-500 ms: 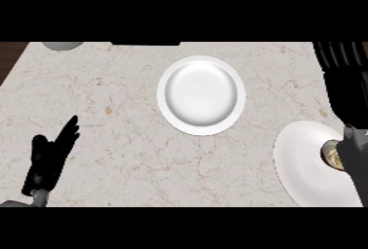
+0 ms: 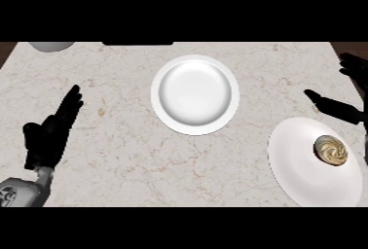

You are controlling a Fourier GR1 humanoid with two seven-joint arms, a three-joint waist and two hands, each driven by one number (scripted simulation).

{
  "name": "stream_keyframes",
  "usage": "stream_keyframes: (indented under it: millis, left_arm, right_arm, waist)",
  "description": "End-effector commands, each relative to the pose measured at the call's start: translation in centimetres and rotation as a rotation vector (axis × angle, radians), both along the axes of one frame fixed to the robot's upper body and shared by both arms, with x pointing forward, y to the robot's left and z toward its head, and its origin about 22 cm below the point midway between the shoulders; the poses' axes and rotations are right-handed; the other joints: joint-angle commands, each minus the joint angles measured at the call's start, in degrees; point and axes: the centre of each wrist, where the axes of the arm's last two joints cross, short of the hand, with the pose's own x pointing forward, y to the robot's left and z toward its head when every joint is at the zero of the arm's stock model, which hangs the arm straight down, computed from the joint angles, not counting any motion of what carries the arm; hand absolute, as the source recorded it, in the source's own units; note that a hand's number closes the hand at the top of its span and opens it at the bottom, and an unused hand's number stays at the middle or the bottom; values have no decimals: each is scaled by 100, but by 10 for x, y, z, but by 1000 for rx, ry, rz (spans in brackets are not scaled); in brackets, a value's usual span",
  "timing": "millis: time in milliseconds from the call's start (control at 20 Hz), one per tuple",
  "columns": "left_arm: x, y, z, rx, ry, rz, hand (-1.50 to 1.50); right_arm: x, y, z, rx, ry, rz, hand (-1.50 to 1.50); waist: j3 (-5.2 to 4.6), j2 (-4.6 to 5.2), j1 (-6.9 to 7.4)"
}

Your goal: Pick the cupcake from the plate and place it in the plate

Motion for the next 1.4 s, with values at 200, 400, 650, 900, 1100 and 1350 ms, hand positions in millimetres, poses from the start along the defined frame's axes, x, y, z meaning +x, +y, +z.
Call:
stream_keyframes:
  millis: [200,400,650,900,1100,1350]
  left_arm:
    - [18,-14,-5,-11,-50,-55,0]
    - [27,-25,11,-23,-39,-47,0]
    - [28,-34,2,-3,-57,-34,0]
    - [20,-16,-5,-6,-38,-24,0]
    - [30,-22,9,-8,-38,-33,0]
    - [32,-27,-4,-30,-48,-29,0]
  right_arm:
    - [-28,61,-109,-45,93,-364,-150]
    - [-44,48,-115,-228,110,-449,-150]
    - [-51,42,-66,-320,41,-498,-150]
    - [-67,25,-41,-415,388,-505,-150]
    - [-62,39,-2,-404,593,-497,-150]
    - [-63,43,37,-437,746,-511,-150]
  waist:
    - [90,-123,94]
    - [83,-163,56]
    - [73,-190,-27]
    - [49,-220,-77]
    - [61,-210,-31]
    - [83,-156,38]
